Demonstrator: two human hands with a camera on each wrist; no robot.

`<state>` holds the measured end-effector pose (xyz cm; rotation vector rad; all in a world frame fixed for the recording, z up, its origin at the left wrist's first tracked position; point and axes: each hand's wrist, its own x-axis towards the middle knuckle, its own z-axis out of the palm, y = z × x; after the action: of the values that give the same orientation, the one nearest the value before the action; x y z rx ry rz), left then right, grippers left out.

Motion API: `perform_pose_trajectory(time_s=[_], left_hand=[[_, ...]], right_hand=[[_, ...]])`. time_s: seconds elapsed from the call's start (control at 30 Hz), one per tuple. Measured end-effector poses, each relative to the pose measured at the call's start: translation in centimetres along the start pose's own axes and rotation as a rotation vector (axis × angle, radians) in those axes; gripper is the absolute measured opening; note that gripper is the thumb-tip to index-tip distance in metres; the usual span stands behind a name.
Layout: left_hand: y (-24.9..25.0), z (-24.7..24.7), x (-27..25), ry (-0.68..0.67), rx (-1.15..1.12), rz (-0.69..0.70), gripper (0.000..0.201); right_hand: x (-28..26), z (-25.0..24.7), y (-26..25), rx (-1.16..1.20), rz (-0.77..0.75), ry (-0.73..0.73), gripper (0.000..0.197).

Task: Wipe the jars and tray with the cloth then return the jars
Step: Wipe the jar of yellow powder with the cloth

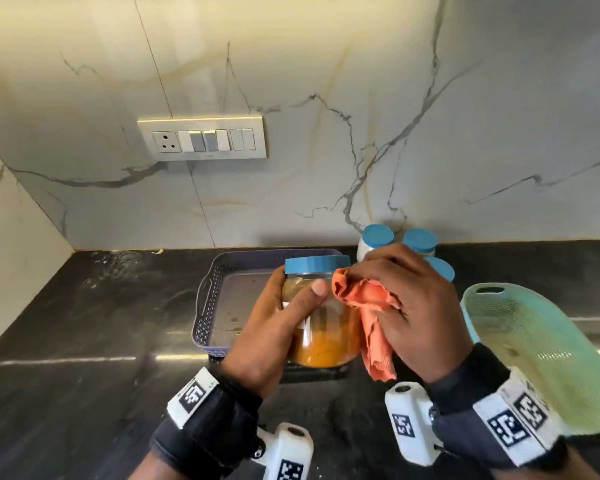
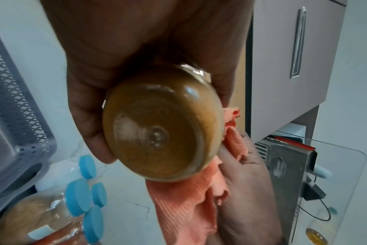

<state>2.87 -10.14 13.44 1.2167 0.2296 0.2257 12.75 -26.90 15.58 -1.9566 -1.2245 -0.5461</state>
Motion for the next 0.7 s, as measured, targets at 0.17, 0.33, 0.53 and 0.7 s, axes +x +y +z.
perform_pose_trajectory(time_s=[0.17,0.33,0.53,0.7], left_hand=[[0.3,1.9,0.5,0.040,-0.083,0.054,0.056],[-0.9,3.8,0.4,0.029,-0.087,0.046,0.059],[-3.0,7.2,0.2,-0.026,-0.087,0.023,0.094],[-3.4,8.4,1.3,0.015,-0.195,-0.054,0.110]], right_hand=[[-2.5,-1.5,-1.0,0.034,-0.074,-0.082,0.031],[-4.9,-3.1,-0.6,-0.015,-0.128,-0.140,0.022],[-2.6,-6.8,2.9,0.102,0.050,-0.017,0.037],[-7.7,-7.7,1.9,0.139,0.010,-0.154,0.035]])
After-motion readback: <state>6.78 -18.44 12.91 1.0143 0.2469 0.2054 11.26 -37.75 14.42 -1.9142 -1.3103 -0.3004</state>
